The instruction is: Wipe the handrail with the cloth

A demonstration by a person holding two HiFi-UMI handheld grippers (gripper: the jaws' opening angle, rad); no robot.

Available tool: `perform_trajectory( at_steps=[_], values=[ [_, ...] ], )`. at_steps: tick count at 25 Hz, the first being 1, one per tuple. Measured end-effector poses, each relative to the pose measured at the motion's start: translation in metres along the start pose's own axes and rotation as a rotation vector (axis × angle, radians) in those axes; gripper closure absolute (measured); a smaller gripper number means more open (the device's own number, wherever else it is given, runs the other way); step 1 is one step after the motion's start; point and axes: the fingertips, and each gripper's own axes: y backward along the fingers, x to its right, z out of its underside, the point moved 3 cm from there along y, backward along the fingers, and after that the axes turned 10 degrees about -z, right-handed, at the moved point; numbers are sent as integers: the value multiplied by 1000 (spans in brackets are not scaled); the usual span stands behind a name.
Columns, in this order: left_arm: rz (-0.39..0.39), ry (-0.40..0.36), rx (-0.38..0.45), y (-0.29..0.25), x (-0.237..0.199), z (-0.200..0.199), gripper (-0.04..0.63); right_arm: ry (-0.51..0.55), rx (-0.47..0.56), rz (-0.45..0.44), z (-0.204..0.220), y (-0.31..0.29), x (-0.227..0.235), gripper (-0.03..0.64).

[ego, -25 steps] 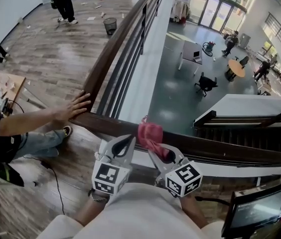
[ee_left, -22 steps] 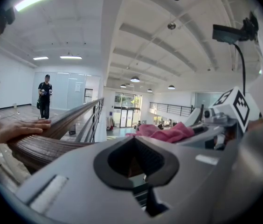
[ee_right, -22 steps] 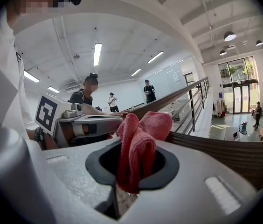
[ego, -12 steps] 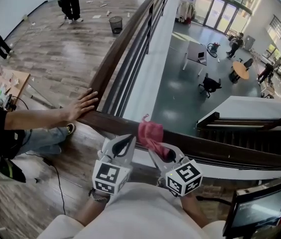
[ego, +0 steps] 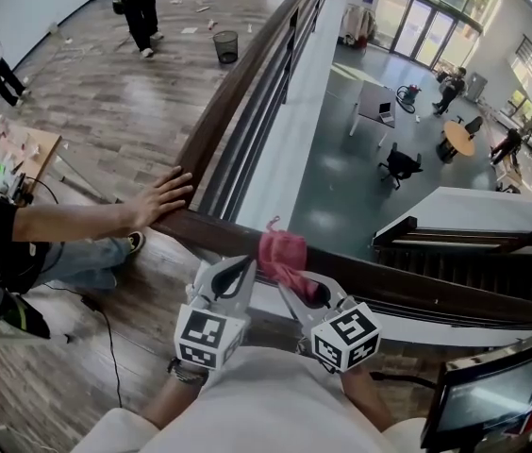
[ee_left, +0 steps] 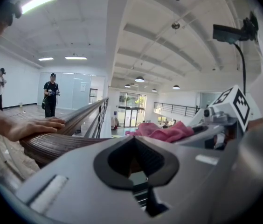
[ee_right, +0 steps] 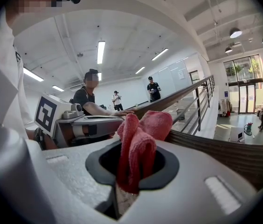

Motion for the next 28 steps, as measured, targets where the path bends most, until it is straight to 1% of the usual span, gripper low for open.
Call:
perform_trajectory(
  at_steps=[4,9,15,18,21,28],
  values=[
    [-2,9,2,3,0,0,589,1,-3,-7,-1,-2,-2,555],
    [-22,11,-16,8,-5,3,589,3,-10,-22,-2,-6,-7,555],
    [-38,6,4,10,-12,1,589,6,-12,-29,-1,-13,-8,555],
    [-41,6,-6,11,-18,6,589,9,-14,-34,0,-20,-9,555],
    [-44,5,8,12,-22,4,589,11,-13,-35,0,-26,-9,555],
    [-45,-2,4,14,-25,4,589,8,-11,-38,-1,-29,-9,555]
  ],
)
